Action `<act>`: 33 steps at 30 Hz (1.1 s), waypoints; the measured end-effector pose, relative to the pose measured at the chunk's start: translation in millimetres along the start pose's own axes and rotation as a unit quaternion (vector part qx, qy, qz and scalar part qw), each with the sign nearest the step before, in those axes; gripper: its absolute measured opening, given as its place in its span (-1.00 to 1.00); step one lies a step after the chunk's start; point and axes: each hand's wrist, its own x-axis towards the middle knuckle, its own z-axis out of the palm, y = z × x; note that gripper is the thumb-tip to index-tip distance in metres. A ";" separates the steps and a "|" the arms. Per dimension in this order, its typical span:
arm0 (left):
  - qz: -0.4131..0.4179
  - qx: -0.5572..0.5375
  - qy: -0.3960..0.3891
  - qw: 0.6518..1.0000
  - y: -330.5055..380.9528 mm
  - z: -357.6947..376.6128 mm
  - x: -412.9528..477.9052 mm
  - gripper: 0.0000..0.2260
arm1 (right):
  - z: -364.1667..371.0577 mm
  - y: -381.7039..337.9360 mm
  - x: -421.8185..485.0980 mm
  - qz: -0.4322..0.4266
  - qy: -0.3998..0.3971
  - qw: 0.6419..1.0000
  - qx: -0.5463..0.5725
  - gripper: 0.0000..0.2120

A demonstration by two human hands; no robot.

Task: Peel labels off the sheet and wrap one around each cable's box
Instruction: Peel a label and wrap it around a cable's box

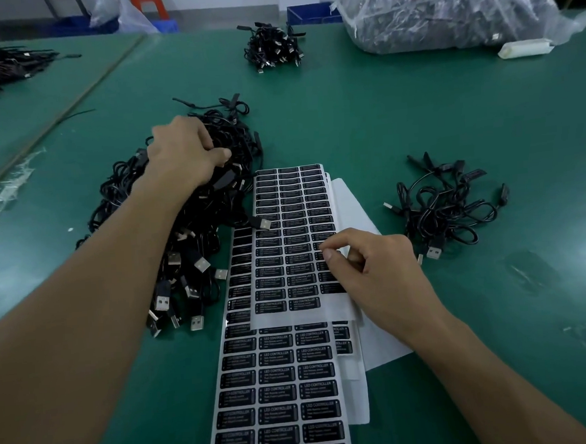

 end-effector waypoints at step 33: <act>0.537 -0.147 0.153 0.816 8.2 49.4 -148.7 -0.78 | -9.3 -10.9 3.1 -0.102 0.099 0.959 0.246 -0.83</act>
